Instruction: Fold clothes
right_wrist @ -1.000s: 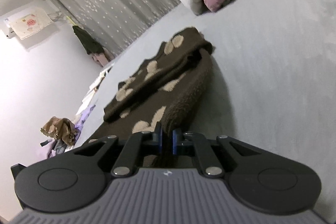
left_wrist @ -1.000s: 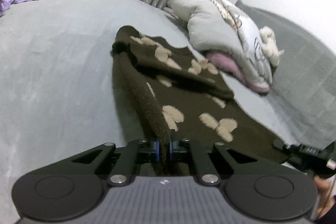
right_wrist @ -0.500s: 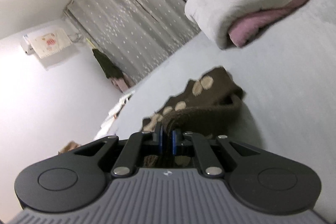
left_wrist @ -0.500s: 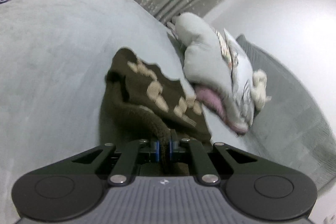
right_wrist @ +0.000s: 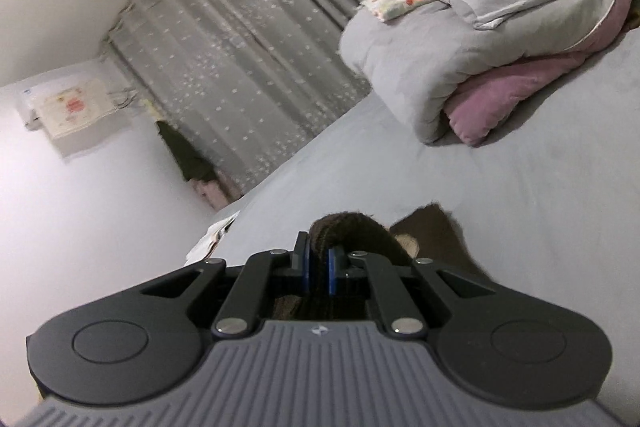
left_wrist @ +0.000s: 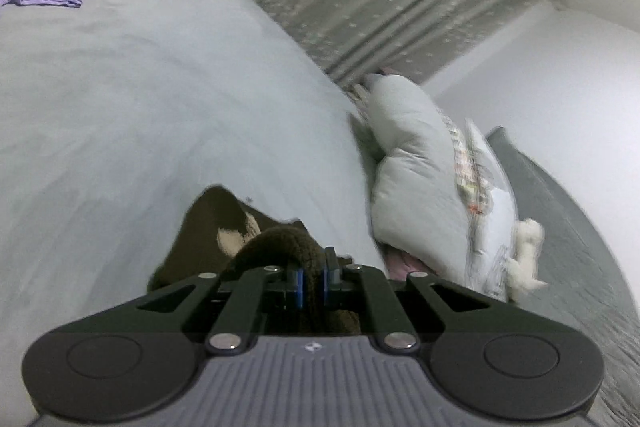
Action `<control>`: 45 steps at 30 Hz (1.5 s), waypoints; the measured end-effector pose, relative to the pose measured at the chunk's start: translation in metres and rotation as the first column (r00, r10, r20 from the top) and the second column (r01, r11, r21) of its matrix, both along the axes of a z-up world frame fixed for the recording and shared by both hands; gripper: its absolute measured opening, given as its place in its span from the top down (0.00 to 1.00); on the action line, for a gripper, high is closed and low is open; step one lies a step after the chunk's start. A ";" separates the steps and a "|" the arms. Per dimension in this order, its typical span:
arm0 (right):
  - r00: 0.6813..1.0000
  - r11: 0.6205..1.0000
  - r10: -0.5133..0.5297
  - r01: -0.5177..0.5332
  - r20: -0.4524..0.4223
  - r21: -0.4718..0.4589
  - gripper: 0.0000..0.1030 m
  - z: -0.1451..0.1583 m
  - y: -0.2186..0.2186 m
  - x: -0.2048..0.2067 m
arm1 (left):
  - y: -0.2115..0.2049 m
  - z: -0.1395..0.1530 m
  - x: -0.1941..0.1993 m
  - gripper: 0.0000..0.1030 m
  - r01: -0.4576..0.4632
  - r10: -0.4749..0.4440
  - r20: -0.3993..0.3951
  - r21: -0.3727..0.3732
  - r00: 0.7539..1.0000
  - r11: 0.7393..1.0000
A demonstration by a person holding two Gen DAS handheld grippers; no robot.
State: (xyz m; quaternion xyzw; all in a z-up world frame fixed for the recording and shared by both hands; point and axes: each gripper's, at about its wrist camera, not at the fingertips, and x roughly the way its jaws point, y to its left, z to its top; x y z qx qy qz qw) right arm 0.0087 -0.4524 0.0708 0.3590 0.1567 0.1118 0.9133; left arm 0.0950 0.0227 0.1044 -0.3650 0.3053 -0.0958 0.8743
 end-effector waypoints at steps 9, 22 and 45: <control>0.986 0.999 -0.043 0.048 -0.163 0.026 0.91 -0.036 -0.009 0.100 | -0.022 -0.047 0.099 0.92 -0.066 0.076 -0.168 0.066 0.983 0.996; 0.956 0.989 -0.033 0.072 -0.290 0.126 0.88 -0.078 -0.024 0.168 | -0.005 -0.080 0.143 0.84 -0.045 0.042 -0.222 -0.008 0.974 0.999; 0.991 0.918 -0.008 -0.047 -0.135 -0.393 0.40 -0.036 -0.019 0.156 | -0.015 -0.055 0.109 0.40 0.188 -0.223 0.023 0.458 0.975 0.869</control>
